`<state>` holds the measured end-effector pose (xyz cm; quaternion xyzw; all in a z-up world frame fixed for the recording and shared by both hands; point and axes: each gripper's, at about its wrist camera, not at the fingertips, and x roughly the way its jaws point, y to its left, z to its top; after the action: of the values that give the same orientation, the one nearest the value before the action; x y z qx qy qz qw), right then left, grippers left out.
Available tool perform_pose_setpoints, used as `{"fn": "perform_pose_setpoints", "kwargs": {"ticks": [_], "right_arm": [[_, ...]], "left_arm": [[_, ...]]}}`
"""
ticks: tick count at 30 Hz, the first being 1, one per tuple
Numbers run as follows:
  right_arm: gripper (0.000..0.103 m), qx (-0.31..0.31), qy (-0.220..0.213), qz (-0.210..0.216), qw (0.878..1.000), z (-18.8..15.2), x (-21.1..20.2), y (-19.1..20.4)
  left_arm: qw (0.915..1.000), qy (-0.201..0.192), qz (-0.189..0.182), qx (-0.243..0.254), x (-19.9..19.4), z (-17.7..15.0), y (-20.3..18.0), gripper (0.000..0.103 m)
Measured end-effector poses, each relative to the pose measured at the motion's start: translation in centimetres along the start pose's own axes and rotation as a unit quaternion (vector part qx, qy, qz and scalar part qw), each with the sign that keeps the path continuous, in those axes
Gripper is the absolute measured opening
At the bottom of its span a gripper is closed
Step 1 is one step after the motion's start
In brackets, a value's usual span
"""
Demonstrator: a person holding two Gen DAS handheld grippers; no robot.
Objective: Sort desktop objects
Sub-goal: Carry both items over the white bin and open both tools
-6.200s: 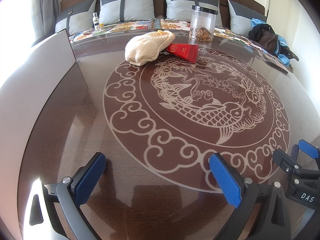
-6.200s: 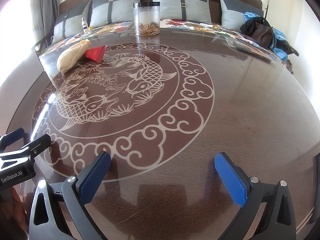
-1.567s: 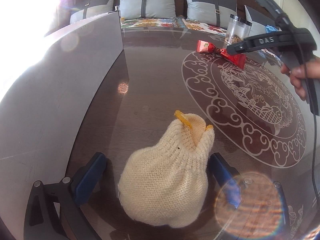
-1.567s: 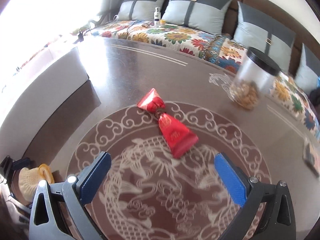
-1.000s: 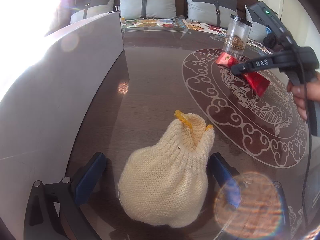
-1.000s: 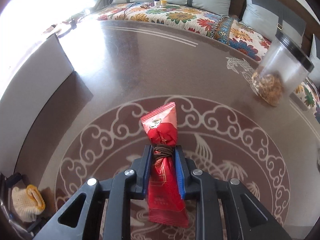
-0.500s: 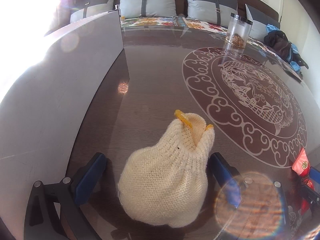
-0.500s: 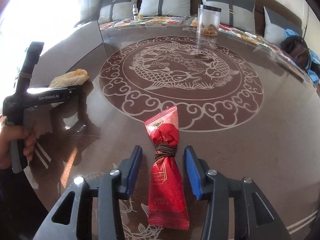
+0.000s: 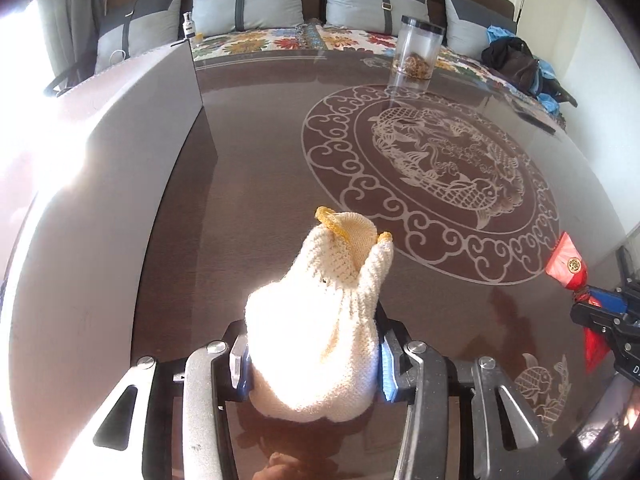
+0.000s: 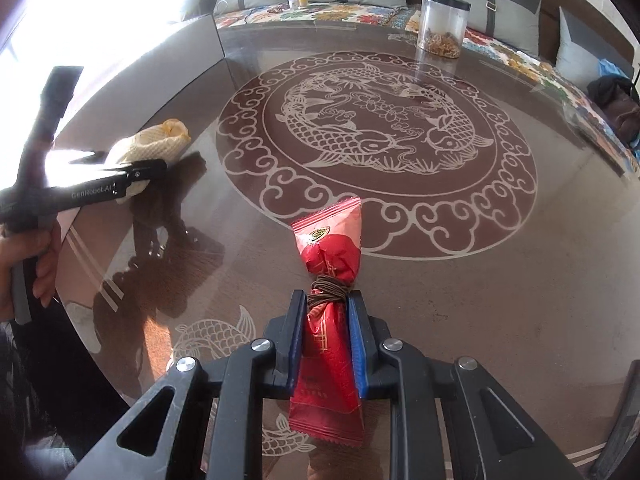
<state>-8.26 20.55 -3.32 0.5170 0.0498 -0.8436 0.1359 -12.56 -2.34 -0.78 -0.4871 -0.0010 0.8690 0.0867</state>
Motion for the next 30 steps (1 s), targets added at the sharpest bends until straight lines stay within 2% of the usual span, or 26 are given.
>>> {"fn": "perform_pose_setpoints", "kwargs": {"ticks": [4, 6, 9, 12, 15, 17, 19, 22, 23, 24, 26, 28, 30], "right_arm": [[0.021, 0.021, -0.046, 0.02, 0.999, 1.9, -4.2, 1.6], [0.021, 0.015, -0.071, 0.034, 0.997, 3.9, -6.2, 3.7], [0.021, -0.009, -0.105, 0.075, 0.992, 7.7, -8.7, 8.6], [0.021, -0.033, -0.122, 0.134, 0.983, 11.3, -9.7, 15.1], [0.021, -0.048, -0.113, 0.198, 0.973, 14.0, -8.8, 22.1], [0.021, -0.059, -0.098, 0.223, 0.968, 15.4, -7.2, 26.7], [0.021, -0.065, -0.081, 0.233, 0.967, 16.8, -5.1, 30.6], [0.023, -0.073, -0.059, 0.227, 0.969, 18.4, -1.7, 34.8], [0.026, -0.073, -0.047, 0.23, 0.969, 18.7, -0.7, 35.9], [0.043, -0.07, -0.029, 0.234, 0.969, 18.7, 0.5, 36.5], [0.066, -0.057, 0.006, 0.234, 0.971, 18.3, 2.2, 37.1], [0.067, -0.064, 0.0, 0.231, 0.971, 17.3, 2.1, 37.0], [0.077, -0.086, -0.015, 0.211, 0.974, 16.5, 1.2, 36.5]], "left_arm": [[0.9959, -0.043, -0.05, -0.061, -6.4, 0.0, 2.8, 0.046], [0.9925, -0.065, -0.056, -0.086, -9.7, 0.3, 5.2, 0.046], [0.9889, -0.09, -0.031, -0.115, -14.1, 0.6, 10.3, 0.046], [0.9842, -0.093, 0.028, -0.148, -16.7, 0.0, 16.5, 0.046], [0.9753, -0.07, 0.076, -0.195, -16.9, -1.8, 22.7, 0.046], [0.9702, -0.047, 0.103, -0.214, -15.7, -2.8, 25.7, 0.046], [0.9665, -0.026, 0.113, -0.229, -14.3, -3.6, 27.5, 0.046], [0.9637, 0.008, 0.119, -0.239, -12.0, -4.1, 28.0, 0.05], [0.9629, 0.014, 0.124, -0.239, -11.6, -4.3, 27.9, 0.053], [0.9627, 0.017, 0.128, -0.238, -11.4, -4.7, 27.8, 0.058], [0.9641, 0.01, 0.137, -0.227, -11.7, -5.4, 27.5, 0.07], [0.9638, -0.015, 0.157, -0.215, -12.7, -5.8, 26.8, 0.075], [0.9606, -0.039, 0.181, -0.208, -14.0, -5.9, 26.2, 0.082]]}}
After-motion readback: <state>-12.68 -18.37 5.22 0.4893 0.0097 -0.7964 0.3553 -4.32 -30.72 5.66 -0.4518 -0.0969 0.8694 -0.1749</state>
